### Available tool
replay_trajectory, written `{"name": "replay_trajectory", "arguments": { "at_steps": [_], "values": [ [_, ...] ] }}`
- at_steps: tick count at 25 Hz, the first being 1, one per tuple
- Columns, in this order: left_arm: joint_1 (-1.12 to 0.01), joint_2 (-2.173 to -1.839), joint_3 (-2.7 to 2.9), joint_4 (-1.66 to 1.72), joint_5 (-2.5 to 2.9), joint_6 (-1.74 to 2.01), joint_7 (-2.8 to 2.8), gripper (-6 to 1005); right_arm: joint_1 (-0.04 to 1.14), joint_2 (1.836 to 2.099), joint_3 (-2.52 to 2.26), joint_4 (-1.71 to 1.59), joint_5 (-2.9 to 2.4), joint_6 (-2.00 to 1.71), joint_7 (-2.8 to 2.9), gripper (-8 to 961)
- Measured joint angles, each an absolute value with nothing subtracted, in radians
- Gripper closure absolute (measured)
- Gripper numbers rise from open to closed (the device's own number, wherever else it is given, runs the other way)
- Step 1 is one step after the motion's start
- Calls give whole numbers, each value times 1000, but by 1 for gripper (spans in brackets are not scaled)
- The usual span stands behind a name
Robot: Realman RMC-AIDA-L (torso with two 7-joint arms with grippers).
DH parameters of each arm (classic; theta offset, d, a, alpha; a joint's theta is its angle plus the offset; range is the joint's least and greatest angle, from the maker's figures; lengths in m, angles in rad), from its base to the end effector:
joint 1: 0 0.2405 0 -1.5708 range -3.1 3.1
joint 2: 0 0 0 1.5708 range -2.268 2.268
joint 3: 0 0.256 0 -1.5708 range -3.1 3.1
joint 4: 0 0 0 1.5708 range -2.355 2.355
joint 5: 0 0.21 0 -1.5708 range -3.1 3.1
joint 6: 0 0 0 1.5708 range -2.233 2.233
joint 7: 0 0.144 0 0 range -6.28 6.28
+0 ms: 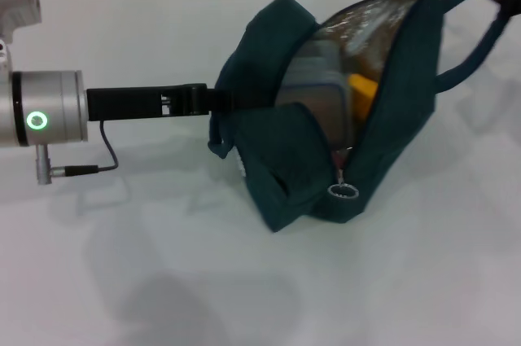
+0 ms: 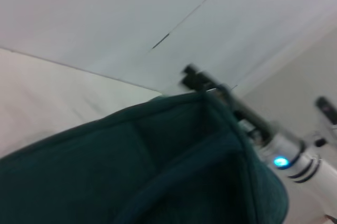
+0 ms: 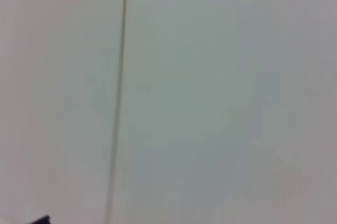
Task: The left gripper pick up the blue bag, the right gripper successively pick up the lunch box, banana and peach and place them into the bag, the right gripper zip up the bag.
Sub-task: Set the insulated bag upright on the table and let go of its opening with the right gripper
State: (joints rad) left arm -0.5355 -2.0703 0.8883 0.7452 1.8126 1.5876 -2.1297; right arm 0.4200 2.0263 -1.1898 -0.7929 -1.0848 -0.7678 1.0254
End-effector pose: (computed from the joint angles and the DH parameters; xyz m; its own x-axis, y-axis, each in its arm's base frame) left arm -0.2207 0.3376 0.0023 0.3930 0.7909 0.4690 0.7818 -0.5559 0.2823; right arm 0.2580 0.4117 0.0575 0.8052 -0.0150 -0.5929 -0.5294 -0.4686 -0.7072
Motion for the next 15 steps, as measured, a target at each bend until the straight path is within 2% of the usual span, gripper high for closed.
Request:
{"name": "replay_trajectory", "arguments": {
  "at_steps": [8, 15],
  "values": [
    [-505, -2069, 889, 721, 1817, 1589, -2108, 858, 228, 2015, -1205, -1161, -1093, -906, 1169, 363],
    [-527, -2078, 889, 647, 1820, 1575, -2037, 857, 213, 2012, -1305, -1287, -1167, -931, 1296, 363]
  ]
}}
